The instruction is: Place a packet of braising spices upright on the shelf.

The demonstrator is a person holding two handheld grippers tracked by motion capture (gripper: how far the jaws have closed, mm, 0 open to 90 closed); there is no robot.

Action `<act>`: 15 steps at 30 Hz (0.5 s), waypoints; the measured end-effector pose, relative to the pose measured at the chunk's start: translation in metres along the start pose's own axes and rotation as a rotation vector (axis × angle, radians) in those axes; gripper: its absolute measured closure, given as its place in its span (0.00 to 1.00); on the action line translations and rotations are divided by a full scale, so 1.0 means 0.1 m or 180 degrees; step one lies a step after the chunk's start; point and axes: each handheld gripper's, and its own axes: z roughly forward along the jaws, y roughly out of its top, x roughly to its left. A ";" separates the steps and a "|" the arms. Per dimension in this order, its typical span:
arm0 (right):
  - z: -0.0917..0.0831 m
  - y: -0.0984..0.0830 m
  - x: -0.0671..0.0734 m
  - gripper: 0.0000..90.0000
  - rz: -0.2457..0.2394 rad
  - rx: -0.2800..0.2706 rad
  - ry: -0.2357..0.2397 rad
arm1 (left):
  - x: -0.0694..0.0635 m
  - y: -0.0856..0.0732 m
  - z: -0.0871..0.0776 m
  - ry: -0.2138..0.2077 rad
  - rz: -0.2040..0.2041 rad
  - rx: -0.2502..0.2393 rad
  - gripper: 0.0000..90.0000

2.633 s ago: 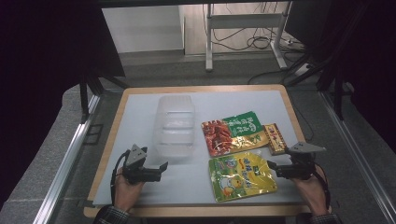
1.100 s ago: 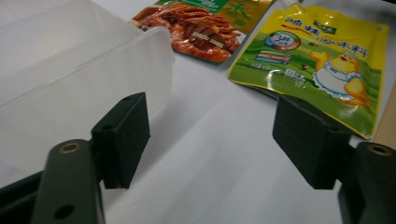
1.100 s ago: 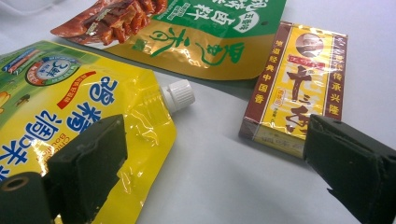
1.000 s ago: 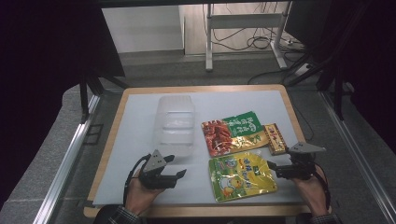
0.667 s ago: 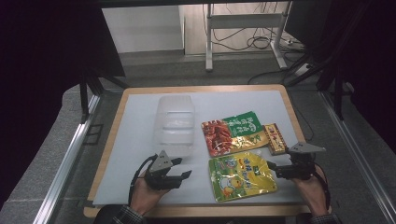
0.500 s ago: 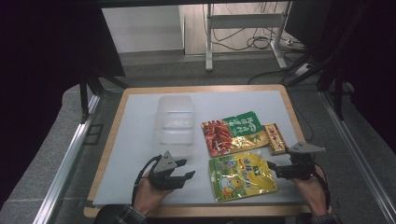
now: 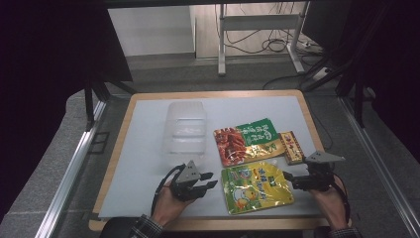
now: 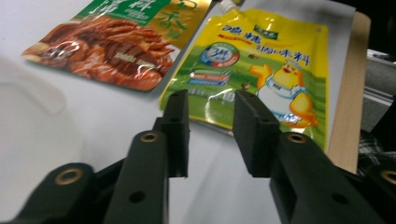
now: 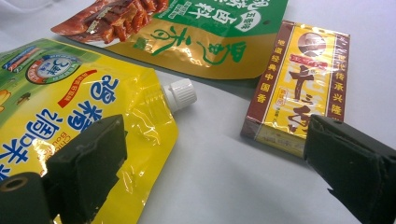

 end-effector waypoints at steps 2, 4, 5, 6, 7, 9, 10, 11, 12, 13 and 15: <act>0.00 0.00 0.00 0.07 0.0002 0.0006 0.0001 | 0.00 0.01 0.03 -0.0040 0.0004 0.0003 0.84; 0.00 0.00 0.00 0.07 0.0000 0.0016 0.0003 | -0.01 0.02 0.07 -0.0076 0.0019 0.0016 0.89; 0.00 0.00 0.00 0.07 0.0000 0.0020 0.0004 | -0.02 0.03 0.09 -0.0093 0.0028 0.0019 0.91; 0.00 0.00 0.01 0.07 -0.0005 0.0024 0.0001 | -0.02 0.03 0.11 -0.0117 0.0028 0.0014 0.93; 0.00 0.00 0.01 0.07 -0.0001 0.0027 -0.0002 | -0.03 0.04 0.13 -0.0131 0.0037 0.0014 0.94; 0.00 0.00 0.02 0.07 -0.0003 0.0034 -0.0001 | -0.04 0.05 0.17 -0.0142 0.0058 0.0027 0.97; 0.00 0.00 0.02 0.07 -0.0010 0.0037 0.0005 | -0.05 0.05 0.19 -0.0143 0.0073 0.0032 0.98; 0.00 0.00 0.03 0.07 -0.0017 0.0041 0.0007 | -0.05 0.06 0.21 -0.0146 0.0074 0.0033 0.99; 0.00 0.00 0.03 0.07 -0.0024 0.0043 0.0009 | -0.06 0.07 0.23 -0.0152 0.0073 0.0038 0.99; 0.00 0.00 0.04 0.07 -0.0021 0.0039 0.0015 | -0.06 0.07 0.25 -0.0163 0.0066 0.0037 0.99; 0.00 0.00 0.05 0.07 -0.0030 0.0053 0.0023 | -0.06 0.08 0.29 -0.0174 0.0066 0.0046 0.99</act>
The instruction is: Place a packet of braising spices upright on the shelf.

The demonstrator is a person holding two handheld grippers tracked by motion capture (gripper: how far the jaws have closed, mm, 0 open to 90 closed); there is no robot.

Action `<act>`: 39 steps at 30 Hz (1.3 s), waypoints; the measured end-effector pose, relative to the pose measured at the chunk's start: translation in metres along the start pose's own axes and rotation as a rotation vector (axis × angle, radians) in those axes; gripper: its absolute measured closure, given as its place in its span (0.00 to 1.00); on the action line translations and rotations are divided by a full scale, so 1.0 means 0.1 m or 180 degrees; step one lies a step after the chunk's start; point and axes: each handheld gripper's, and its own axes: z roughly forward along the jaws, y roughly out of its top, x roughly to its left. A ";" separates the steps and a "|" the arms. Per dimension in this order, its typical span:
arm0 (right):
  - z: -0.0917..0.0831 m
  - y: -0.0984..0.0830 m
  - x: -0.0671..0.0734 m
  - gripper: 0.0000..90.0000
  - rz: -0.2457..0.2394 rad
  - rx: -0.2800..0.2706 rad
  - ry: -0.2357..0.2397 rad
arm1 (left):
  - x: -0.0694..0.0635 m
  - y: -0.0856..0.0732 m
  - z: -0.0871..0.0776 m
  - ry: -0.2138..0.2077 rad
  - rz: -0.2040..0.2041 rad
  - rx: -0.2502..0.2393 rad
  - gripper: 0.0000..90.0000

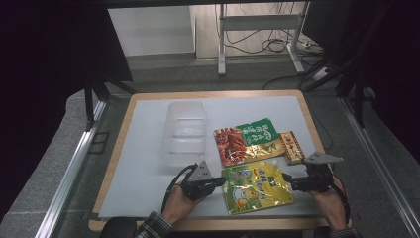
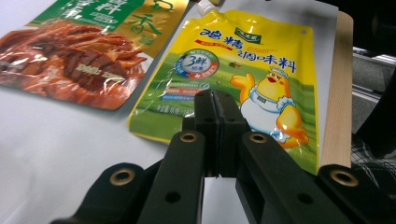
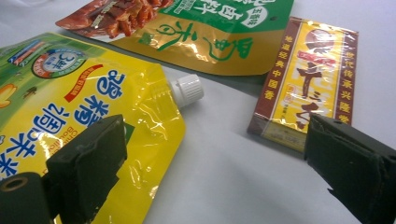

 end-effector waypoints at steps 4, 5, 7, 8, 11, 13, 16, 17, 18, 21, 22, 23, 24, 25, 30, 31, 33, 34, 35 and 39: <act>0.00 0.00 0.03 0.07 -0.0025 0.0020 0.0018 | 0.00 0.03 0.10 -0.0028 0.0028 0.0030 1.00; 0.01 0.00 0.03 0.07 -0.0030 0.0023 0.0020 | 0.00 0.03 0.13 -0.0044 0.0032 0.0034 1.00; 0.00 0.00 0.04 0.07 -0.0034 0.0033 0.0031 | 0.00 0.05 0.19 -0.0060 0.0059 0.0053 1.00; 0.00 -0.01 0.04 0.07 -0.0036 0.0037 0.0033 | -0.01 0.06 0.23 -0.0075 0.0075 0.0065 1.00; -0.02 -0.02 0.04 0.07 -0.0035 0.0035 0.0032 | -0.03 0.08 0.32 -0.0118 0.0129 0.0108 0.99; -0.02 -0.02 0.04 0.07 -0.0017 0.0037 0.0033 | -0.04 0.09 0.37 -0.0147 0.0144 0.0132 0.99; -0.03 -0.03 0.02 0.07 -0.0005 0.0029 0.0024 | -0.07 0.09 0.44 -0.0134 0.0207 0.0205 0.99; -0.03 -0.03 0.02 0.07 -0.0007 0.0027 0.0022 | -0.08 0.09 0.45 -0.0122 0.0232 0.0225 1.00; -0.04 -0.03 0.02 0.07 -0.0006 0.0026 0.0020 | -0.07 0.08 0.45 -0.0129 0.0211 0.0212 1.00; -0.04 -0.04 0.02 0.07 -0.0004 0.0034 0.0022 | -0.04 0.07 0.46 -0.0173 0.0133 0.0225 1.00; -0.04 -0.04 0.02 0.07 -0.0007 0.0032 0.0017 | -0.04 0.06 0.46 -0.0173 0.0112 0.0220 1.00; -0.05 -0.04 0.01 0.07 -0.0010 0.0027 0.0010 | -0.05 0.06 0.46 -0.0167 0.0094 0.0207 1.00; -0.06 -0.04 0.01 0.07 -0.0007 0.0020 0.0005 | -0.05 0.06 0.46 -0.0162 0.0097 0.0210 1.00; -0.07 -0.04 0.01 0.07 0.0004 0.0017 0.0004 | -0.06 0.06 0.46 -0.0146 0.0118 0.0216 1.00; -0.11 -0.07 0.00 0.07 0.0046 0.0046 0.0047 | -0.05 0.03 0.45 -0.0142 0.0072 0.0227 1.00; -0.11 -0.08 0.00 0.07 0.0054 0.0057 0.0064 | -0.05 0.02 0.45 -0.0147 0.0056 0.0226 1.00; -0.12 -0.09 0.01 0.07 0.0059 0.0069 0.0104 | -0.04 0.01 0.44 -0.0151 0.0034 0.0222 1.00; -0.12 -0.09 0.02 0.07 0.0065 0.0077 0.0130 | -0.05 0.01 0.44 -0.0136 0.0048 0.0222 1.00; -0.12 -0.09 0.03 0.07 0.0076 0.0088 0.0163 | -0.06 0.00 0.44 -0.0122 0.0044 0.0216 1.00; -0.12 -0.10 0.07 0.07 0.0087 0.0132 0.0285 | -0.07 -0.01 0.42 -0.0106 0.0036 0.0226 1.00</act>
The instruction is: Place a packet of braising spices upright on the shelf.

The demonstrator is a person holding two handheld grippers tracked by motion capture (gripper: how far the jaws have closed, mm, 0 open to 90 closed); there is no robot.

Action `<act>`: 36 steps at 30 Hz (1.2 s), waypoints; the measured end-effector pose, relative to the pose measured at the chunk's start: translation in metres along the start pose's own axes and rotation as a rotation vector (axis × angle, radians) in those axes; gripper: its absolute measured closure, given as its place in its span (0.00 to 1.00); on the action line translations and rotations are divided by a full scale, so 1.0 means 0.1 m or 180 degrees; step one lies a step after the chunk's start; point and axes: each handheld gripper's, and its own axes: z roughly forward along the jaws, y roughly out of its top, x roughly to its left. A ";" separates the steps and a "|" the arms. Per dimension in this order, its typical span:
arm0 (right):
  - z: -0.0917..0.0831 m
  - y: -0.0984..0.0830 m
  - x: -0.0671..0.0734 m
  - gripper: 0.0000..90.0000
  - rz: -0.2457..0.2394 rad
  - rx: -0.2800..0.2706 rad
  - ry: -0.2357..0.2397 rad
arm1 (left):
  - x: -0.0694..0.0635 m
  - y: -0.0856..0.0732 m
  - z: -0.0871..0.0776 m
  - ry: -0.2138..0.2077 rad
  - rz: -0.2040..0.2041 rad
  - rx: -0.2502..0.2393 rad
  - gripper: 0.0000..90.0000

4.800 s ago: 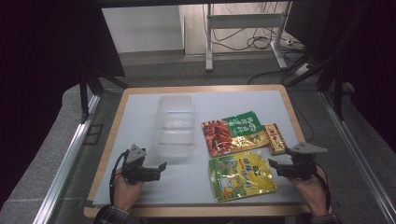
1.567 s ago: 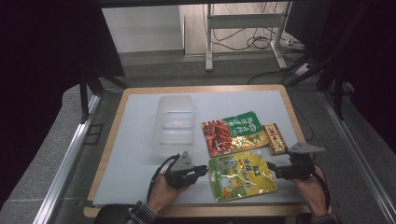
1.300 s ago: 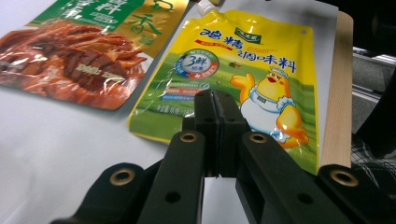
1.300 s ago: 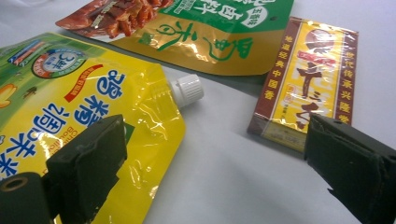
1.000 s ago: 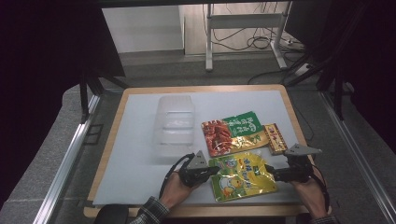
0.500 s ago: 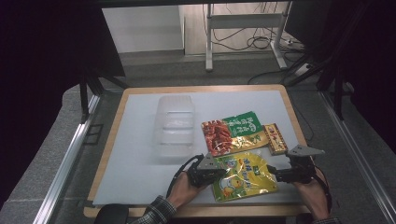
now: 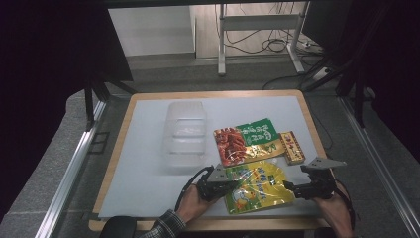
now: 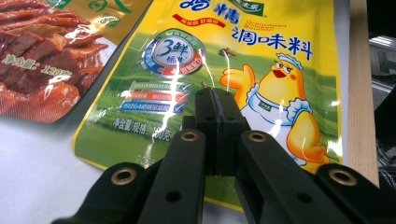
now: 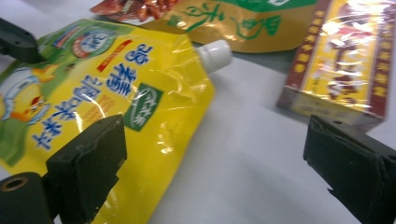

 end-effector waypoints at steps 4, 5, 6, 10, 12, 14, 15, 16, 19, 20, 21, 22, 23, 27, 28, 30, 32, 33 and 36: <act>0.03 -0.02 0.04 0.07 -0.0028 0.0070 0.0055 | -0.01 -0.02 -0.01 0.0010 0.0007 -0.0005 1.00; 0.04 -0.02 0.04 0.07 -0.0019 0.0075 0.0081 | -0.01 -0.02 -0.01 0.0016 0.0013 -0.0004 1.00; 0.04 -0.02 0.04 0.07 -0.0015 0.0084 0.0092 | -0.01 -0.02 -0.02 0.0025 0.0027 0.0001 1.00; 0.07 -0.02 0.07 0.07 -0.0006 0.0110 0.0187 | -0.01 -0.04 -0.03 0.0018 0.0004 0.0024 1.00; 0.09 -0.02 0.09 0.07 0.0009 0.0128 0.0242 | -0.01 -0.06 -0.04 0.0025 -0.0016 0.0041 1.00; 0.11 -0.02 0.11 0.07 0.0014 0.0161 0.0282 | -0.01 -0.08 -0.06 0.0042 -0.0028 0.0096 1.00; 0.14 -0.02 0.12 0.07 0.0017 0.0183 0.0310 | -0.02 -0.09 -0.05 0.0063 -0.0026 0.0127 1.00; 0.15 -0.02 0.13 0.07 0.0026 0.0214 0.0332 | -0.01 -0.10 -0.06 0.0085 0.0005 0.0173 1.00; 0.19 -0.02 0.16 0.07 0.0051 0.0274 0.0406 | 0.01 -0.13 -0.09 0.0075 -0.0008 0.0236 1.00; 0.21 -0.02 0.16 0.07 0.0063 0.0296 0.0429 | 0.01 -0.13 -0.09 0.0082 -0.0002 0.0236 1.00; 0.22 -0.02 0.16 0.07 0.0079 0.0306 0.0448 | 0.01 -0.13 -0.09 0.0082 -0.0001 0.0235 1.00; 0.23 -0.02 0.16 0.07 0.0095 0.0315 0.0480 | 0.01 -0.13 -0.09 0.0070 -0.0014 0.0229 1.00; 0.24 -0.02 0.17 0.07 0.0121 0.0322 0.0515 | 0.02 -0.13 -0.09 0.0063 -0.0021 0.0234 1.00; 0.31 -0.02 0.20 0.07 0.0218 0.0419 0.0702 | 0.02 -0.13 -0.09 0.0053 -0.0033 0.0236 1.00; 0.32 -0.02 0.21 0.07 0.0211 0.0408 0.0715 | 0.02 -0.13 -0.09 0.0049 -0.0040 0.0233 1.00; 0.34 0.00 0.23 0.07 0.0209 0.0409 0.0799 | 0.02 -0.13 -0.09 0.0047 -0.0042 0.0232 1.00; 0.36 0.01 0.25 0.07 0.0240 0.0409 0.0884 | 0.03 -0.13 -0.09 0.0037 -0.0028 0.0251 1.00; 0.37 0.02 0.26 0.07 0.0242 0.0408 0.0892 | 0.03 -0.13 -0.09 0.0032 -0.0059 0.0226 1.00; 0.40 0.04 0.27 0.07 0.0271 0.0418 0.0976 | 0.04 -0.13 -0.09 0.0024 -0.0041 0.0246 1.00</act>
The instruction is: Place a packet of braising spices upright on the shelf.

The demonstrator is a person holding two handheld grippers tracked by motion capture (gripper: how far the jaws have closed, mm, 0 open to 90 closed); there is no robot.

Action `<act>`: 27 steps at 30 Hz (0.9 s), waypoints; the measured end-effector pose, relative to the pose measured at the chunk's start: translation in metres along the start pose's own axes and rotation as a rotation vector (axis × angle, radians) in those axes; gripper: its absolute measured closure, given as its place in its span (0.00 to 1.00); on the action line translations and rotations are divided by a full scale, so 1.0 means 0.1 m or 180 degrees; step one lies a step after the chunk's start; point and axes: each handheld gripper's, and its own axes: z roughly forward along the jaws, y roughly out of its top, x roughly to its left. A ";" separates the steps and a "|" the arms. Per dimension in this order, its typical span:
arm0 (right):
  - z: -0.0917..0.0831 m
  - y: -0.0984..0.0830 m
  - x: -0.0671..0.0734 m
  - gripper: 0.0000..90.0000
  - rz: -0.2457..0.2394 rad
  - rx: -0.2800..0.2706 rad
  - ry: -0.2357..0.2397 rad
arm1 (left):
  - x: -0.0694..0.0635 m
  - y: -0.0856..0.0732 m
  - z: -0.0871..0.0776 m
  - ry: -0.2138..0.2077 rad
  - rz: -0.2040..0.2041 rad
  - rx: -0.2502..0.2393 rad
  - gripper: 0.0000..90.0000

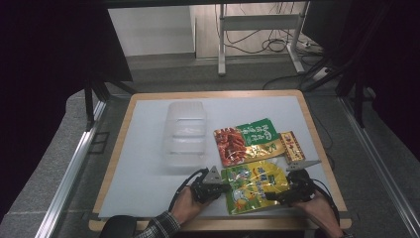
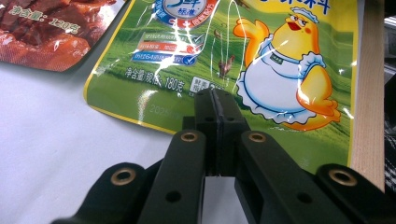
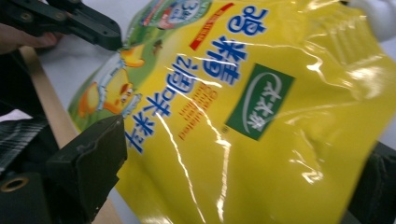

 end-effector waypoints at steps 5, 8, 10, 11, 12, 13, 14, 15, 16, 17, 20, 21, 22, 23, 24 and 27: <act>0.02 0.03 0.01 0.11 0.0044 0.0005 0.0037 | 0.00 0.00 0.00 -0.0009 -0.0011 0.0000 1.00; 0.00 0.05 0.04 0.29 0.0069 -0.0004 -0.0039 | 0.00 -0.01 0.00 0.0000 -0.0003 -0.0017 1.00; -0.03 0.06 0.05 0.40 0.0083 -0.0022 -0.0087 | -0.01 -0.01 0.00 0.0024 0.0041 -0.0035 1.00; -0.05 0.07 0.04 0.45 0.0119 -0.0061 -0.0081 | -0.03 -0.01 0.00 0.0038 0.0035 -0.0069 1.00; -0.08 0.07 0.03 0.51 0.0153 -0.0122 -0.0070 | -0.03 -0.02 -0.01 0.0051 0.0040 -0.0083 1.00; -0.11 0.07 0.02 0.57 0.0164 -0.0187 -0.0061 | -0.04 -0.02 -0.01 0.0065 0.0065 -0.0077 1.00; -0.14 0.07 0.02 0.61 0.0165 -0.0240 -0.0055 | -0.05 -0.02 -0.01 0.0081 0.0065 -0.0101 1.00; -0.15 0.07 0.02 0.66 0.0162 -0.0275 -0.0069 | -0.05 -0.02 -0.02 0.0111 0.0111 -0.0077 0.99; -0.16 0.07 0.03 0.71 0.0113 -0.0291 -0.0136 | -0.06 -0.03 -0.02 0.0133 0.0107 -0.0097 0.98; -0.17 0.08 0.04 0.73 0.0089 -0.0292 -0.0161 | -0.07 -0.03 -0.03 0.0151 0.0128 -0.0084 0.98; -0.18 0.09 0.07 0.80 0.0007 -0.0293 -0.0207 | -0.07 -0.04 -0.04 0.0170 0.0084 -0.0103 0.94; -0.18 0.09 0.08 0.81 -0.0024 -0.0290 -0.0236 | -0.07 -0.04 -0.05 0.0172 0.0071 -0.0106 0.93; -0.18 0.10 0.09 0.82 -0.0049 -0.0280 -0.0256 | -0.06 -0.05 -0.05 0.0170 0.0041 -0.0109 0.91; -0.18 0.11 0.10 0.83 -0.0071 -0.0267 -0.0276 | -0.05 -0.05 -0.06 0.0161 0.0004 -0.0108 0.88; -0.18 0.12 0.11 0.85 -0.0087 -0.0249 -0.0292 | -0.04 -0.06 -0.08 0.0164 -0.0003 -0.0103 0.85; -0.20 0.15 0.11 0.91 0.0001 -0.0233 -0.0265 | -0.04 -0.07 -0.14 0.0232 0.0009 -0.0130 0.79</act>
